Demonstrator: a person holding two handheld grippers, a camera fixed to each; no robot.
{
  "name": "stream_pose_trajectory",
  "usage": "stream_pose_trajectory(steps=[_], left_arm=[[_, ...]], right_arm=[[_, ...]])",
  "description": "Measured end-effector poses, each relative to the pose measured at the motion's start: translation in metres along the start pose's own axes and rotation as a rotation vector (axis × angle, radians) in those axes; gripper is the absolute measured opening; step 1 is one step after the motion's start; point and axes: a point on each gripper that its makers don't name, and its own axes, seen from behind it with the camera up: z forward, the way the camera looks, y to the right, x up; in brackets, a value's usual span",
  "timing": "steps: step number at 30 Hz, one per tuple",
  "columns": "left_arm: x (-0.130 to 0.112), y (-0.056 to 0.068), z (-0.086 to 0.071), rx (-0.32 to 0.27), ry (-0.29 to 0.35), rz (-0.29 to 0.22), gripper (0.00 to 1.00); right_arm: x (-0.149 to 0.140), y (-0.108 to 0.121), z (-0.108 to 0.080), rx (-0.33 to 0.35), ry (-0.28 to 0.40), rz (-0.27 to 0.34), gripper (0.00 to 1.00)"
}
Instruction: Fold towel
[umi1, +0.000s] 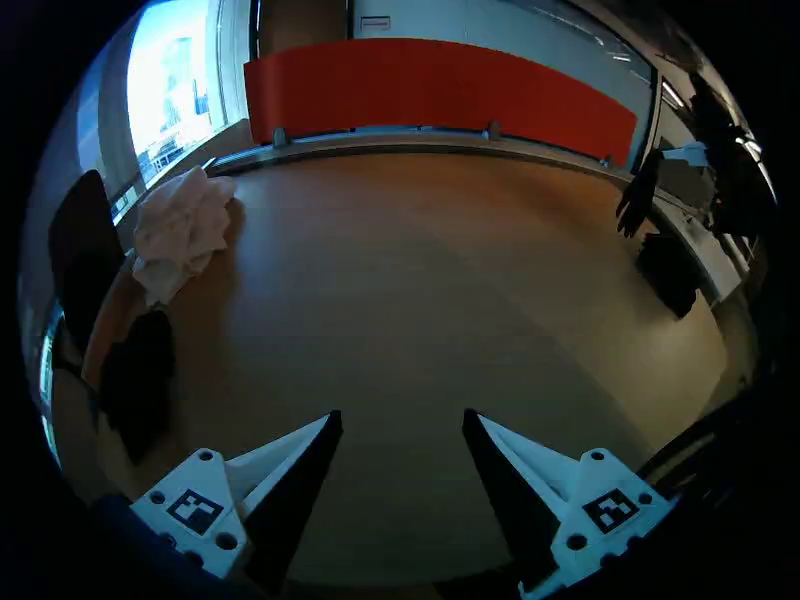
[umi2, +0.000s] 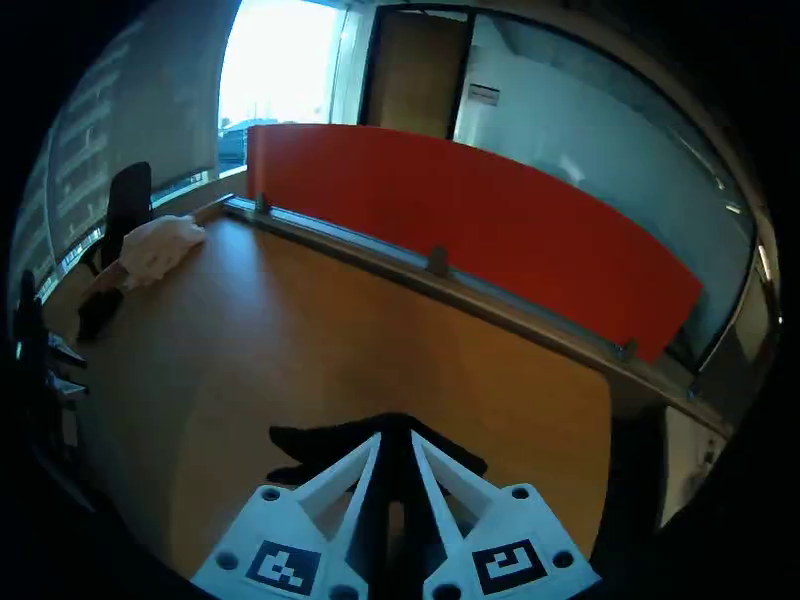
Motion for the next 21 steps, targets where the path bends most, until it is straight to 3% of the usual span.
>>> stream_pose_trajectory(steps=[10, 21], left_arm=[[0.008, 0.007, 0.003, 0.002, -0.007, 0.023, 0.9], [0.015, 0.017, 0.005, -0.006, -0.012, 0.028, 0.9]], right_arm=[[-0.017, 0.052, -0.003, -0.029, -0.041, 0.042, 0.06], [-0.045, 0.081, -0.011, -0.028, -0.075, 0.083, 0.06]])
